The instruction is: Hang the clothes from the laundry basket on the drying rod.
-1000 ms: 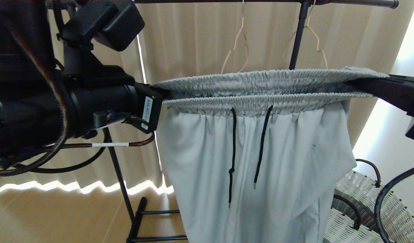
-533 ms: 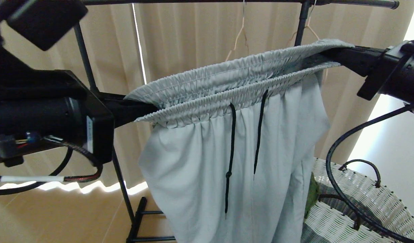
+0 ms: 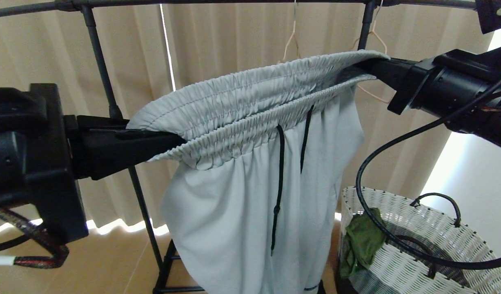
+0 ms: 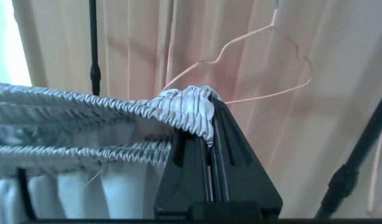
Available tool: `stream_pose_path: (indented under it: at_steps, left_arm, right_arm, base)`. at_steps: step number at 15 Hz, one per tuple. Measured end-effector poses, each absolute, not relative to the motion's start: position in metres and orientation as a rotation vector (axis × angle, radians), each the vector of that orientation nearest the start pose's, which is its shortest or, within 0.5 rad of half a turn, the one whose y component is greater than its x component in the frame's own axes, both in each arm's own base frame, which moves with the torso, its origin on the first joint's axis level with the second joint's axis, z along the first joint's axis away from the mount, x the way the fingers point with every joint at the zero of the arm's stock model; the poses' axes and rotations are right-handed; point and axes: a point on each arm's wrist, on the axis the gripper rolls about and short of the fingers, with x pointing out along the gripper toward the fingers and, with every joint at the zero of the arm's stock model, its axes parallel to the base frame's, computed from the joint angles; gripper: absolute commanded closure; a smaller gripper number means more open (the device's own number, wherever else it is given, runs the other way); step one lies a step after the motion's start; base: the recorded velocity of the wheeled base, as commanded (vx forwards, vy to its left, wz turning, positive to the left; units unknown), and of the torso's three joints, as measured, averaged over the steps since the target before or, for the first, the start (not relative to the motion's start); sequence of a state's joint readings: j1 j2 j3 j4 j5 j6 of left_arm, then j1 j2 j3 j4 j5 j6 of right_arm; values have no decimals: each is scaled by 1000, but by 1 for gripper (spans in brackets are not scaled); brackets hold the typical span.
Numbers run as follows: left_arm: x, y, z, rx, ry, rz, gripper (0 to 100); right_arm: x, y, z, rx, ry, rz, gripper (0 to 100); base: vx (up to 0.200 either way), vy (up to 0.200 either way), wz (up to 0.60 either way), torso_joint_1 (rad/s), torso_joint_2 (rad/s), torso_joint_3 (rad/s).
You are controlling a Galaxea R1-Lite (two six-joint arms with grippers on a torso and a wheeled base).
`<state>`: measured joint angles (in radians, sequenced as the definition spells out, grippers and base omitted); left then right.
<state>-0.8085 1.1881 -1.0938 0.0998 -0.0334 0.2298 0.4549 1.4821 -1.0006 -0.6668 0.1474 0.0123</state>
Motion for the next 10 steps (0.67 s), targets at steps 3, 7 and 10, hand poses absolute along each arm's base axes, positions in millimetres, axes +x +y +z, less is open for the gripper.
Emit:
stream_pose_path:
  at_steps: [3,7,10]
  left_arm:
    - [113,-122,318,288,78,-868,100]
    - [117,-126,329,255,9,-857,100]
    - [139,-139,339,245,-8,-811,100]
  right_arm:
    - [237,120,302,38,-172,596,100]
    - [226,113,307,29,-151,586,100]
    - [203,101,318,27,-141,583,100]
  base:
    - [0,0,0,0,0,0]
    - [0,0,0,0,0,0]
    - [0,0,0,0,0,0]
